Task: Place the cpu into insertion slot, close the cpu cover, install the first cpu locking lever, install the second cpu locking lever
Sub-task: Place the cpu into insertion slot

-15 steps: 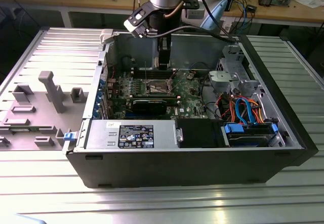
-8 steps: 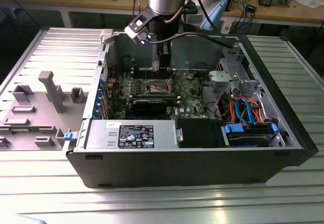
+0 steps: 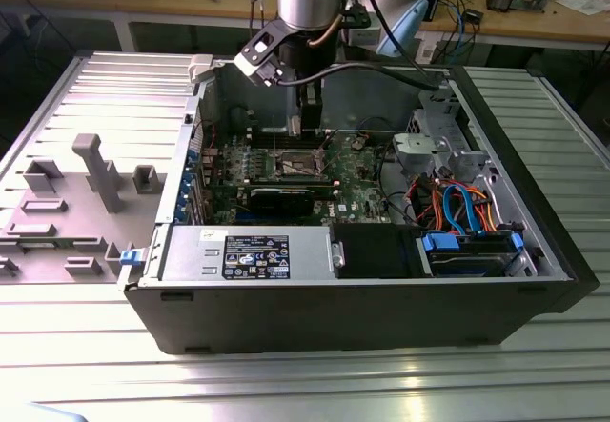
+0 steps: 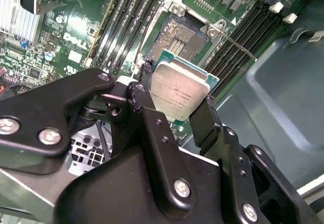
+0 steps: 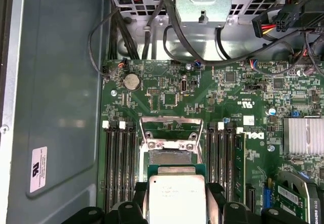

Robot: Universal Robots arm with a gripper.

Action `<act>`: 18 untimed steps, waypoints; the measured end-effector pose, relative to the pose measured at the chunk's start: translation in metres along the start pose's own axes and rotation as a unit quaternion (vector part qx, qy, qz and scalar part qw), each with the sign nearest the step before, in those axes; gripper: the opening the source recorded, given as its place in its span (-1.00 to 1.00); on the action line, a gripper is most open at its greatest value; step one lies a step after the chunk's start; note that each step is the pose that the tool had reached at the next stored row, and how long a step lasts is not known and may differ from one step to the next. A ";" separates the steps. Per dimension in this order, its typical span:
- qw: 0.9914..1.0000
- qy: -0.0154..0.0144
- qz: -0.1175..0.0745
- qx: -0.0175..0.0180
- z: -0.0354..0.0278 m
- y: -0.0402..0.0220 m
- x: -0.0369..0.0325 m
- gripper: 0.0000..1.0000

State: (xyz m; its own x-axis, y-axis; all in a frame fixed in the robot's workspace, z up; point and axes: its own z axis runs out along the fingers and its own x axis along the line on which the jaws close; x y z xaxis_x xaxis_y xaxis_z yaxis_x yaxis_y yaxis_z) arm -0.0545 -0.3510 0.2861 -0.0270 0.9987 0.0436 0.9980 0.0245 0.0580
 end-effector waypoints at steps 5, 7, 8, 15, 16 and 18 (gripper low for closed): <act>1.000 0.000 0.000 0.000 0.0020 -0.0002 -0.0001 0.09; 1.000 0.000 0.000 0.000 0.0048 -0.0004 -0.0002 0.09; 1.000 0.000 0.000 0.000 0.0062 -0.0005 -0.0003 0.09; 1.000 0.000 0.000 0.000 0.0178 -0.0011 -0.0007 0.09; 1.000 0.000 0.000 0.000 0.0192 -0.0012 -0.0008 0.09; 1.000 0.000 0.000 0.000 0.0224 -0.0014 -0.0010 0.09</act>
State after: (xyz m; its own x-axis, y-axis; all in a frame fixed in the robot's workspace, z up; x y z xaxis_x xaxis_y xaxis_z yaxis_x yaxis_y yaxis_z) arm -0.0546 -0.3510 0.2636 -0.0267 0.9987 0.0440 0.9980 0.0242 0.0581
